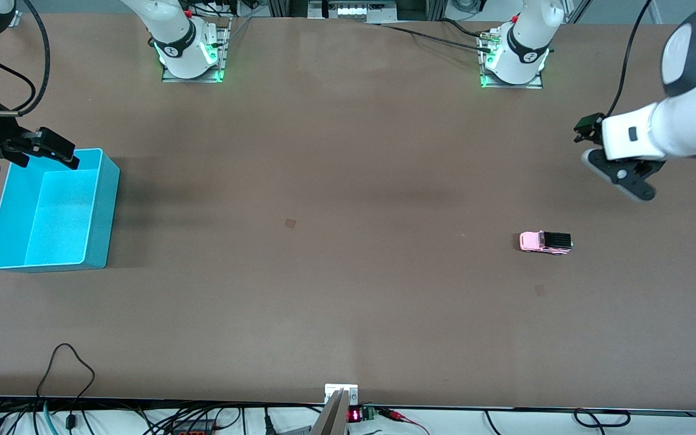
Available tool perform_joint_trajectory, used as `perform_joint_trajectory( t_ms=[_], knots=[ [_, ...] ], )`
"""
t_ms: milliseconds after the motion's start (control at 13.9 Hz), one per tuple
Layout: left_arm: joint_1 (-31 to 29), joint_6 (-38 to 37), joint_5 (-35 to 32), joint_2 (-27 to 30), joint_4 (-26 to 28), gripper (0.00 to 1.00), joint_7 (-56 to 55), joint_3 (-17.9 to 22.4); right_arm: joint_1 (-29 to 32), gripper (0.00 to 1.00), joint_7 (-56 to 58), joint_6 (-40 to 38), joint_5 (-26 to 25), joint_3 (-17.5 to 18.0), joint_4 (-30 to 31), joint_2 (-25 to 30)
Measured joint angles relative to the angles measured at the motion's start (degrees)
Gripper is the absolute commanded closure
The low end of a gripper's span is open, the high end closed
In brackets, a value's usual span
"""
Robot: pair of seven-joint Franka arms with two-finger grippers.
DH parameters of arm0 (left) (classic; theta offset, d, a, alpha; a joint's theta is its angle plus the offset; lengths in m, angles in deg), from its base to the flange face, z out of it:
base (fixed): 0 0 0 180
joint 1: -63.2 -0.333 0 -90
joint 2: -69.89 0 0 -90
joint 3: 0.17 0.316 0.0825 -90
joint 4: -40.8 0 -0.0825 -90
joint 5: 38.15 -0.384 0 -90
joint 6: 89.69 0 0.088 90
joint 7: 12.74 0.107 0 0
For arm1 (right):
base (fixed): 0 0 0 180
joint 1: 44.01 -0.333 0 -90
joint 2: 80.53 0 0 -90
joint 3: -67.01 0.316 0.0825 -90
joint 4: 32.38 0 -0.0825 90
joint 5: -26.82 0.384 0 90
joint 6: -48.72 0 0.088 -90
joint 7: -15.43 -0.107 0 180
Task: Wind and store pink jeep toy
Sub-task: 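Lower the left gripper down over the pink toy jeep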
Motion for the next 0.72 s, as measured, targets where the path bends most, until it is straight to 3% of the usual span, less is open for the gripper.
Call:
perform_joint_trajectory(
  t_ms=[717],
  knots=[
    [-3.2,34.0,-2.4,-11.9,10.9,0.00,39.5,0.5,0.0,0.00,0.0,-0.1,0.0,0.0,0.0,0.0]
  ],
)
